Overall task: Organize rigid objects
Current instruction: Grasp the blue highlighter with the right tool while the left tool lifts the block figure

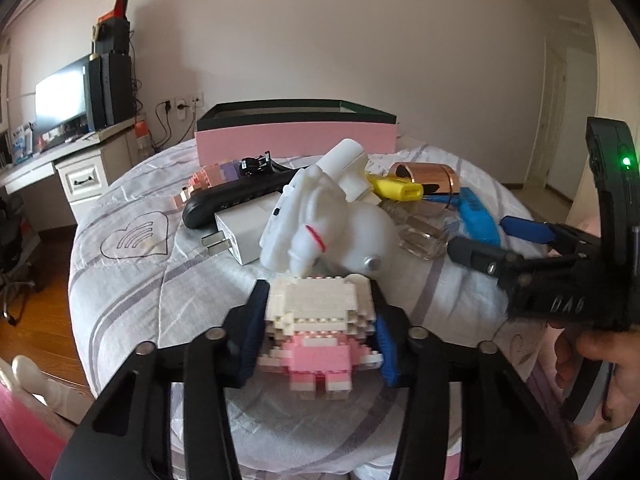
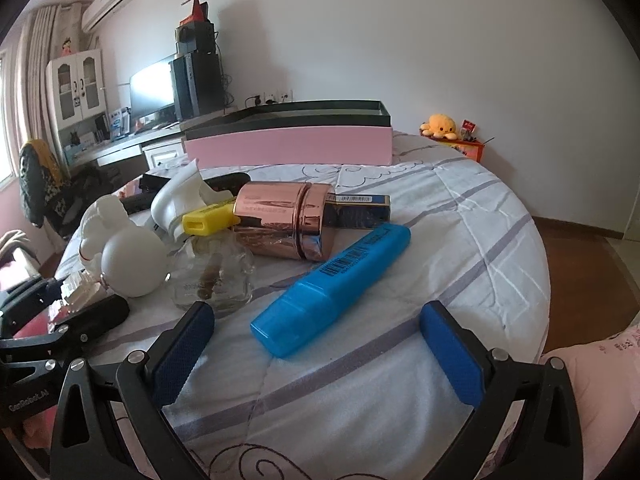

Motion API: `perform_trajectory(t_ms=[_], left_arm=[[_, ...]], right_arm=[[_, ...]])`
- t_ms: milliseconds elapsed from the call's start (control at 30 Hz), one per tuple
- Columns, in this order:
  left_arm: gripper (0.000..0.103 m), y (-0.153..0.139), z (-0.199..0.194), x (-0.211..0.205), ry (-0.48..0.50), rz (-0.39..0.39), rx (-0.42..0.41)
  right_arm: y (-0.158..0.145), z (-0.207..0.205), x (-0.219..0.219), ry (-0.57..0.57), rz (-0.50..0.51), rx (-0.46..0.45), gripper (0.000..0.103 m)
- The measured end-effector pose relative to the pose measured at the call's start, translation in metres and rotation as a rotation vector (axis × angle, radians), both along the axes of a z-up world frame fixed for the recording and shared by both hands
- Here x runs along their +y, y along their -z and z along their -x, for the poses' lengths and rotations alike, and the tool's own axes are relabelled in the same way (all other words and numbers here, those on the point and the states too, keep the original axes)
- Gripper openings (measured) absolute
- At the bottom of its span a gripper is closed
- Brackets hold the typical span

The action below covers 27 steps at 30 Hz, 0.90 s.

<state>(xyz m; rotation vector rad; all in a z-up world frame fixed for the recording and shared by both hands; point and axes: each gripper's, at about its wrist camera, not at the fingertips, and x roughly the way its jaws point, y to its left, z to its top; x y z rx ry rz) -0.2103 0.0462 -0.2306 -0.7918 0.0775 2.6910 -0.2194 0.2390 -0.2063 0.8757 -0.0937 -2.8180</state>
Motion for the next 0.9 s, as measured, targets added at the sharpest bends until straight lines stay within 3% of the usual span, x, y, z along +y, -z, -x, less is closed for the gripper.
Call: perform_trajectory(t_ms=[67,133,200,267,400,567,633,667,900], left_arm=[[0.044,0.0,-0.002,-0.001,0.003,-0.002,0.003],[0.044,0.0,-0.004,-0.002,0.008,-0.01,0.007],[0.044,-0.001,-0.004,-0.002,0.007,-0.021,0.006],[0.044,-0.001,-0.004,-0.002,0.012,-0.027,0.006],[0.044,-0.005,-0.008,-0.004,0.032,-0.04,0.008],[0.044,-0.005,-0.011,-0.003,0.045,-0.022,0.008],[0.044,-0.006,-0.013,-0.003,0.046,-0.026,0.008],[0.044,-0.007,-0.014,-0.003,0.051,-0.03,0.007],[0.044,-0.024,-0.019,-0.002,0.075,-0.042,0.037]], right_arm=[[-0.003,-0.001,0.009,0.01,0.055,0.006,0.096],[-0.004,0.0,0.014,0.027,0.042,0.002,0.088],[-0.003,0.003,0.02,0.044,0.022,-0.005,0.069],[-0.003,0.009,0.022,0.058,0.005,-0.013,0.06],[-0.005,0.016,0.018,0.06,-0.004,-0.026,0.06],[-0.002,0.031,0.007,0.063,-0.12,-0.036,0.059],[-0.002,0.032,0.01,0.059,-0.119,-0.027,0.041],[-0.003,0.03,0.012,0.062,-0.112,-0.026,0.026],[-0.009,0.018,0.026,0.043,-0.025,-0.025,0.027]])
